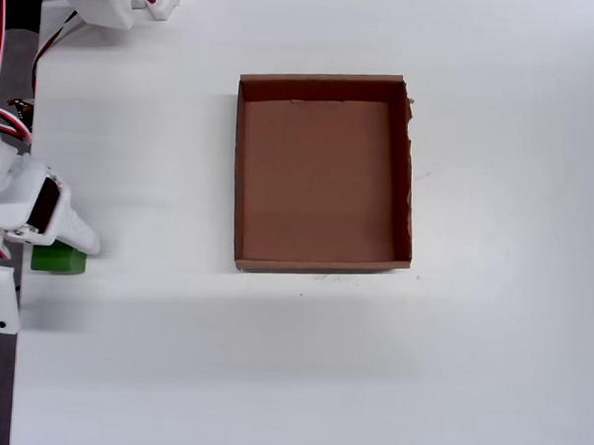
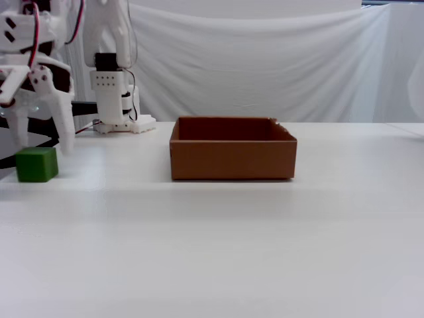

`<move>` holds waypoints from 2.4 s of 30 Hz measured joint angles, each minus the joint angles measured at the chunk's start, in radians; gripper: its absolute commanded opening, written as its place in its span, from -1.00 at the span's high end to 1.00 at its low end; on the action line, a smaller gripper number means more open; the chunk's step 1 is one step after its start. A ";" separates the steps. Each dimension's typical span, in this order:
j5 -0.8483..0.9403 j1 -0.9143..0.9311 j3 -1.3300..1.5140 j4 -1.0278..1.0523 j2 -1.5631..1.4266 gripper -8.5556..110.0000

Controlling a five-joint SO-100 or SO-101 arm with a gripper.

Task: Grasp a green cube and put it in a box.

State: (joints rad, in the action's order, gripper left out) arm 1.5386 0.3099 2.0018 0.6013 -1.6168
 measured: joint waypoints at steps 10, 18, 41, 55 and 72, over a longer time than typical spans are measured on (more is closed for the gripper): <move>0.017 0.018 -0.031 -0.014 0.048 0.40; 0.017 0.018 -0.067 -0.014 0.094 0.43; 0.017 0.003 -0.098 0.043 0.114 0.55; 0.002 -0.028 -0.100 0.097 0.110 0.62; -0.258 -0.380 -0.295 0.485 -0.109 0.64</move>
State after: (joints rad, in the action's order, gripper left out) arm 1.2809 -0.0706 1.7073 1.0861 -1.7257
